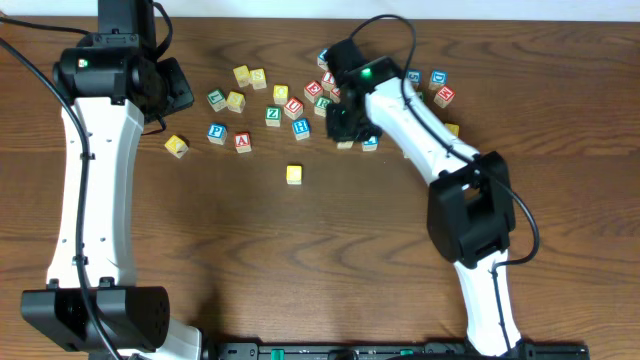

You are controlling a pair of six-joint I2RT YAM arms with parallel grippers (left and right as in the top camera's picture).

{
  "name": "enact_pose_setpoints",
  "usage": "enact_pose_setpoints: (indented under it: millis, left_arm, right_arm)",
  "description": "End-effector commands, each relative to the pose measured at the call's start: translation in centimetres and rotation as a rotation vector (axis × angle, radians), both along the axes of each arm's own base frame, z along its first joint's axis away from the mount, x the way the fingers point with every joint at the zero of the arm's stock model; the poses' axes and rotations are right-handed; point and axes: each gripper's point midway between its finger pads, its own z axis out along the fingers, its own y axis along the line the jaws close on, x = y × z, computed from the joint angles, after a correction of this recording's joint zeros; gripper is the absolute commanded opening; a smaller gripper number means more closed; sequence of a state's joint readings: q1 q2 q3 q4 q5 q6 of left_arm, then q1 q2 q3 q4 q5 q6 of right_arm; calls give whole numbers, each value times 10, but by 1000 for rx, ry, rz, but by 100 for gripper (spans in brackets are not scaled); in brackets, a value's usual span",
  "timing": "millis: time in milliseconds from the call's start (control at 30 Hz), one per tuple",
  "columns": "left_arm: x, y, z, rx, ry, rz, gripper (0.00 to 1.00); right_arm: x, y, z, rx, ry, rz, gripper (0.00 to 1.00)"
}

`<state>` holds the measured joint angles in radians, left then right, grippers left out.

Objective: Spell out CORL
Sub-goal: 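Carry the O block and place it right of the C block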

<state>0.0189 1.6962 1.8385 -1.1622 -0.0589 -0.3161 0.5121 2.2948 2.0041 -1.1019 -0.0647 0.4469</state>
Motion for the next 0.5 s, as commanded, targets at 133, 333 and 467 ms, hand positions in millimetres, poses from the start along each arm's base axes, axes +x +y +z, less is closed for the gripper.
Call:
enact_pose_setpoints:
  millis: [133, 333, 467]
  left_arm:
    - [0, 3, 4, 13, -7, -1, 44]
    - [0, 3, 4, 12, -6, -1, 44]
    - [0, 3, 4, 12, -6, -1, 44]
  right_arm:
    - [-54, 33, -6, -51, 82, 67, 11]
    - [-59, 45, -30, -73, 36, -8, 8]
    - [-58, 52, -36, -66, 5, -12, 10]
